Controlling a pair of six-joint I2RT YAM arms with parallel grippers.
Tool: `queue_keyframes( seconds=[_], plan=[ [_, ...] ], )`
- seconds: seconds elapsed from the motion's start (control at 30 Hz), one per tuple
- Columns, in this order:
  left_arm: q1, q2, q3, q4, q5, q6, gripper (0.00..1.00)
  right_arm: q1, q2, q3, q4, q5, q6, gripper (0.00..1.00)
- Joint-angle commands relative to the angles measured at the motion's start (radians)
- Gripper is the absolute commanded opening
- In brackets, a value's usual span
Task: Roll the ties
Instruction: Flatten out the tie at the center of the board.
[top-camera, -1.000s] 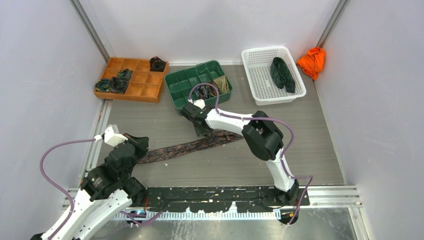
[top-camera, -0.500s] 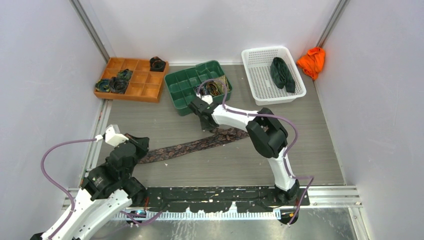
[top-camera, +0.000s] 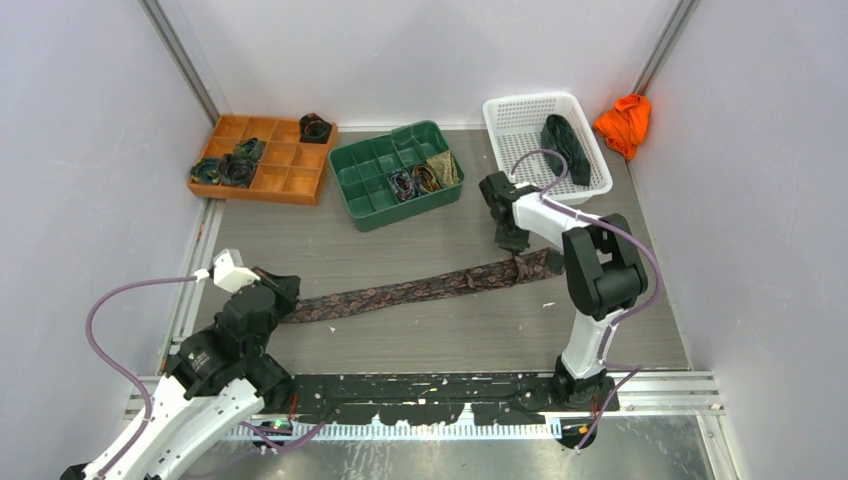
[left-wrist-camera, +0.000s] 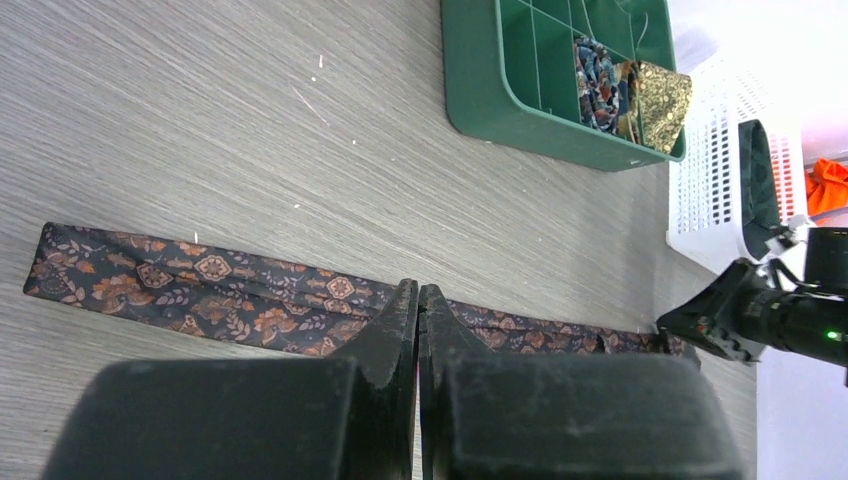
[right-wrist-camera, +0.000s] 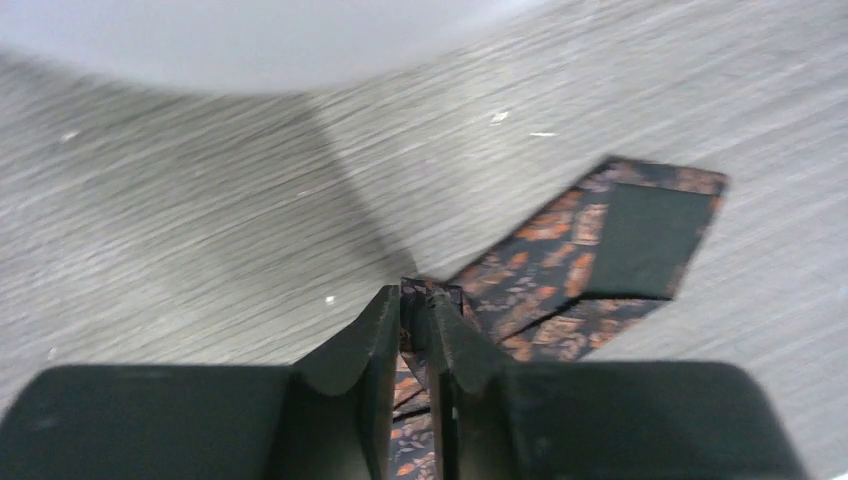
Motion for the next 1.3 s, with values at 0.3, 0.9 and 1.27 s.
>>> queue_keyframes(
  seconds=[0.3,0.9,1.27],
  plan=[
    [0.002,0.068,-0.032,0.111,0.042,0.018,0.00,-0.014,-0.252,-0.070,-0.053,0.179,0.002,0.44],
    [0.001,0.054,-0.055,0.137,0.060,0.027,0.00,0.013,-0.272,-0.086,-0.074,0.037,0.061,0.43],
    [0.001,0.062,-0.063,0.146,0.086,0.017,0.00,0.022,-0.093,-0.047,-0.089,0.052,0.064,0.37]
  ],
)
